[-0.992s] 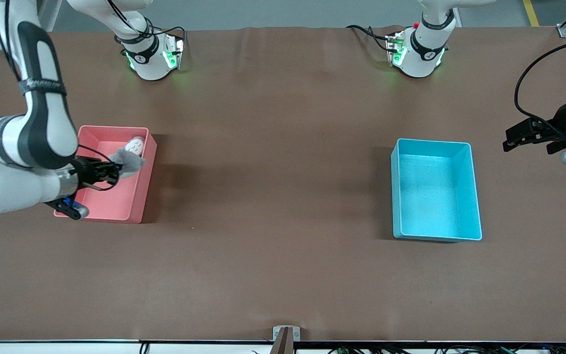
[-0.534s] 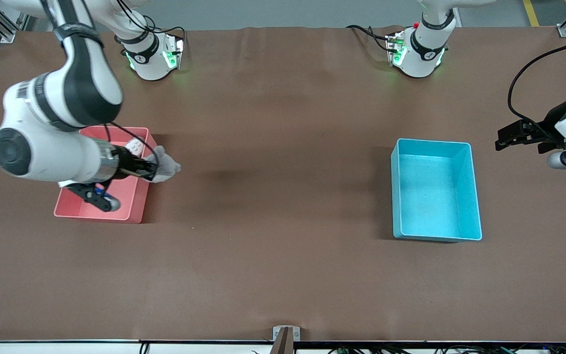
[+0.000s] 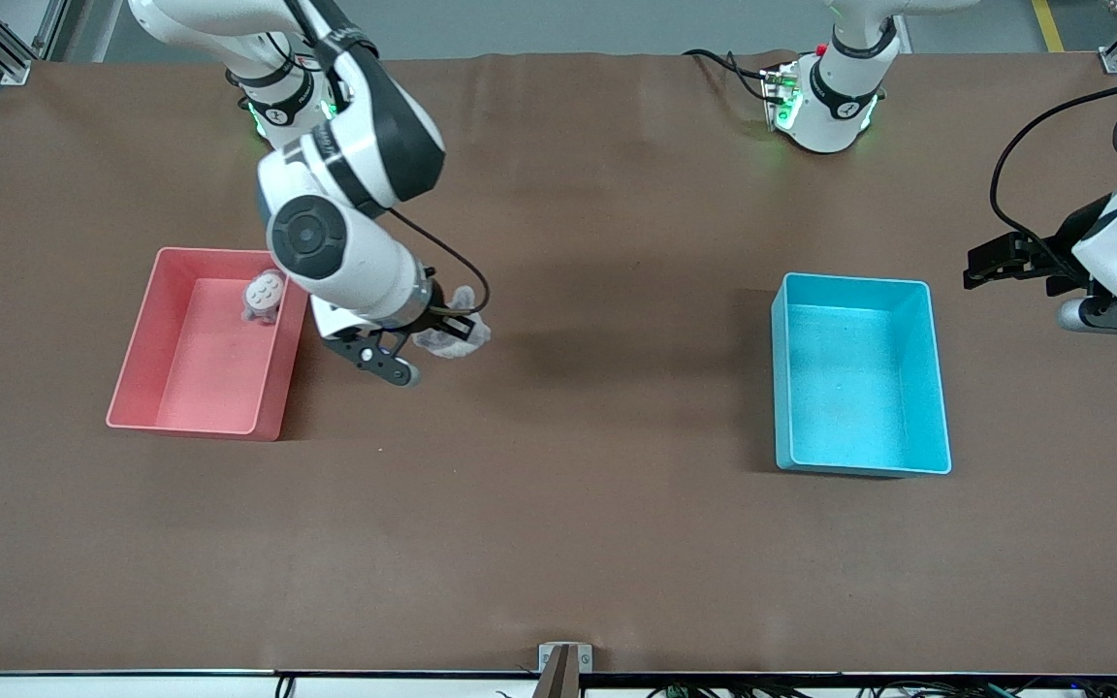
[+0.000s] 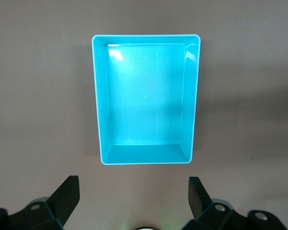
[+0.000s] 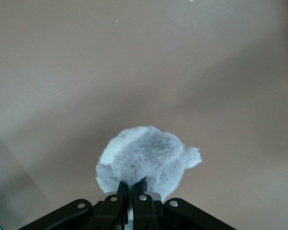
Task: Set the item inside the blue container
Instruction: 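Set the plush on the table middle while the left gripper approaches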
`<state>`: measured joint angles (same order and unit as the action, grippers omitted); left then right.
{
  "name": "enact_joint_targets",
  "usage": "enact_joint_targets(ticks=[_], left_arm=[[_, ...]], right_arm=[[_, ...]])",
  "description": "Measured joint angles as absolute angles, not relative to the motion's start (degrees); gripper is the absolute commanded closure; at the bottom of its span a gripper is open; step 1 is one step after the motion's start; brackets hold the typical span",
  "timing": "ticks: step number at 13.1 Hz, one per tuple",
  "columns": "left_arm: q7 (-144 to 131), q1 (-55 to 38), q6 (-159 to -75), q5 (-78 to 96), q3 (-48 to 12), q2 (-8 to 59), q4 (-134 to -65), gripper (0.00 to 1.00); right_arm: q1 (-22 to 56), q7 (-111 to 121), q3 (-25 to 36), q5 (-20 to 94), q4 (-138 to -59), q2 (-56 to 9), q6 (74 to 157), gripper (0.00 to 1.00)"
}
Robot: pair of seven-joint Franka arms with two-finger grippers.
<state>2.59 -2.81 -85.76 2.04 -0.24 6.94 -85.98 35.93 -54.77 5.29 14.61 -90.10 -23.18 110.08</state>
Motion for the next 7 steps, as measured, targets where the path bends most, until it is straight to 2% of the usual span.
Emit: enact_joint_targets(ticks=[7], left_arm=[[2.6, -3.0, -85.7, 2.0, -0.7, 6.9, -86.0, 0.00]], right_arm=[[45.1, -65.0, 5.4, 11.5, -90.6, -32.1, 126.4, 0.98]])
